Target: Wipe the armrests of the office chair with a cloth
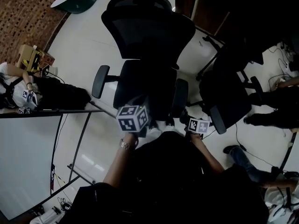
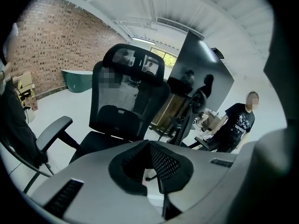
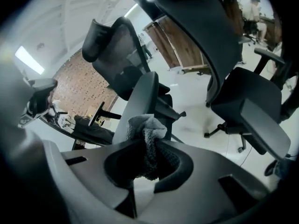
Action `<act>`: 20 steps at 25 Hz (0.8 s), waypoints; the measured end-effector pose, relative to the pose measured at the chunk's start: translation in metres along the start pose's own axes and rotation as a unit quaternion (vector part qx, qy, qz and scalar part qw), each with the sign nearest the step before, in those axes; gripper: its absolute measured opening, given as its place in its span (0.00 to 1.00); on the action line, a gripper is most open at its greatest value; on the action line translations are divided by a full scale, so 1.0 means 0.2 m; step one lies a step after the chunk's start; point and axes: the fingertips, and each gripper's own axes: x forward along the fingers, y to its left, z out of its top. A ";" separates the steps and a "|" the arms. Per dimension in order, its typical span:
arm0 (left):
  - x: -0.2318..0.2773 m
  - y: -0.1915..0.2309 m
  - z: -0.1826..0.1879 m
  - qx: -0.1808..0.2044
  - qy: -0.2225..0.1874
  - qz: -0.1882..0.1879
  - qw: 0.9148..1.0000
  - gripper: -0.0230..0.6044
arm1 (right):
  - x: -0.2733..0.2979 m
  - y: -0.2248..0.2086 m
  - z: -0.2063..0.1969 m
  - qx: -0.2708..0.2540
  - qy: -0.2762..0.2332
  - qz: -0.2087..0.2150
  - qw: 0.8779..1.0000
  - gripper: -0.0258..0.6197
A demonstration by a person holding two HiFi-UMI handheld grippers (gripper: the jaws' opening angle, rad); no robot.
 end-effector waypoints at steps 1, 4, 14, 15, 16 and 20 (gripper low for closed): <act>0.01 -0.01 0.01 0.001 0.000 -0.003 1.000 0.05 | -0.01 0.04 -0.05 -0.007 0.018 0.006 1.000 0.10; 0.03 -0.01 0.04 0.003 -0.004 -0.003 1.000 0.05 | -0.06 0.18 -0.09 -0.052 0.072 0.042 0.995 0.09; 0.07 -0.06 0.21 -0.013 -0.052 -0.023 0.998 0.05 | -0.34 1.19 0.83 -0.178 -0.092 0.193 0.961 0.10; 0.07 -0.07 0.22 -0.002 -0.053 -0.015 0.998 0.05 | -0.36 1.24 0.88 -0.195 -0.110 0.182 0.957 0.10; 0.07 -0.07 0.23 0.012 -0.053 -0.004 0.999 0.05 | -0.37 1.29 0.92 -0.215 -0.124 0.167 0.954 0.10; 0.06 -0.03 0.25 0.045 -0.056 0.038 0.997 0.05 | -0.36 1.35 0.94 -0.274 -0.144 0.094 0.946 0.10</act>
